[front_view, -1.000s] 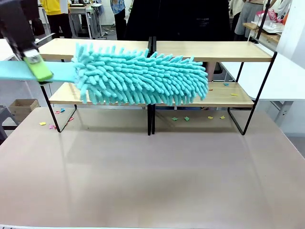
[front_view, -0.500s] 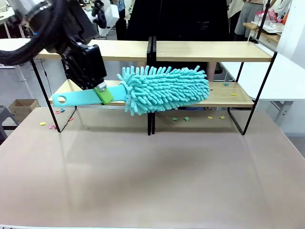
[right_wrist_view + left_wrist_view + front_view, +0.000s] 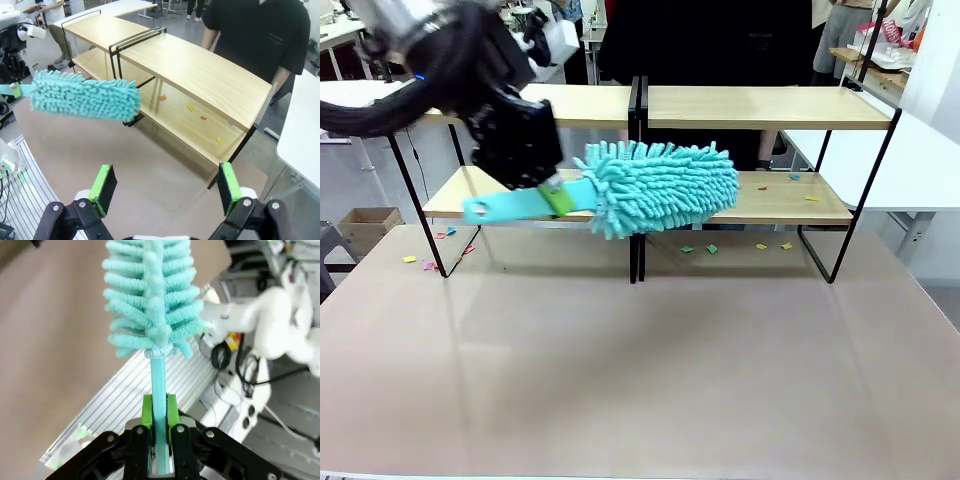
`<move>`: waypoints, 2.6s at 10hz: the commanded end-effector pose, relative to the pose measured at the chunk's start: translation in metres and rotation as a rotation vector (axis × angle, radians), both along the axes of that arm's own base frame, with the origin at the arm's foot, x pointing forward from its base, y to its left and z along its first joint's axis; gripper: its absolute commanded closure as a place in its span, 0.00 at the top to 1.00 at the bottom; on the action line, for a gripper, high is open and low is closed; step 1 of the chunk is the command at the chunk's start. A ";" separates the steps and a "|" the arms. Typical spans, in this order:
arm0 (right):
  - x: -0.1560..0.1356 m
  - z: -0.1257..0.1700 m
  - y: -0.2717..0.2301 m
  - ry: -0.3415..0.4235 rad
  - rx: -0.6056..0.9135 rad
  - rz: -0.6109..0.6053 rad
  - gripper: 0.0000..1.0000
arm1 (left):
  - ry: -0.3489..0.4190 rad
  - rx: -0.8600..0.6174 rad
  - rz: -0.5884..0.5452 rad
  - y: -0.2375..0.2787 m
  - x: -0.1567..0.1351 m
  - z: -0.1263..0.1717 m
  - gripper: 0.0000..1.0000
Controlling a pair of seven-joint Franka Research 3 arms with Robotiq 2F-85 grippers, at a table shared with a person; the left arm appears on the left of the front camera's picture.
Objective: Clean the shelves.
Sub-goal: Clean another randomly selected level of the Shelf with the Duster.
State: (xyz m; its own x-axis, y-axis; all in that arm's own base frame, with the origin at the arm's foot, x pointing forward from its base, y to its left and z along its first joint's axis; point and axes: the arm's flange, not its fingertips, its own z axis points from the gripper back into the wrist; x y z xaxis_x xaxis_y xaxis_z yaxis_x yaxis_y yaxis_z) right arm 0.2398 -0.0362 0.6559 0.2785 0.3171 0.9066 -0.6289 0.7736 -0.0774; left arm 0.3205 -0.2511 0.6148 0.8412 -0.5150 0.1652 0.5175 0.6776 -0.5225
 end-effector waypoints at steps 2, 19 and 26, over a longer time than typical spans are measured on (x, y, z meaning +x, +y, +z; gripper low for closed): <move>0.001 0.000 0.000 -0.002 0.003 0.008 1.00 | -0.038 0.031 0.175 -0.028 0.010 -0.017 0.13; 0.001 0.000 0.000 -0.002 0.003 0.008 1.00 | -0.354 0.143 0.561 -0.139 -0.004 -0.088 0.13; 0.001 0.000 0.000 -0.002 0.003 0.008 1.00 | -0.486 0.255 0.658 -0.201 0.000 -0.122 0.13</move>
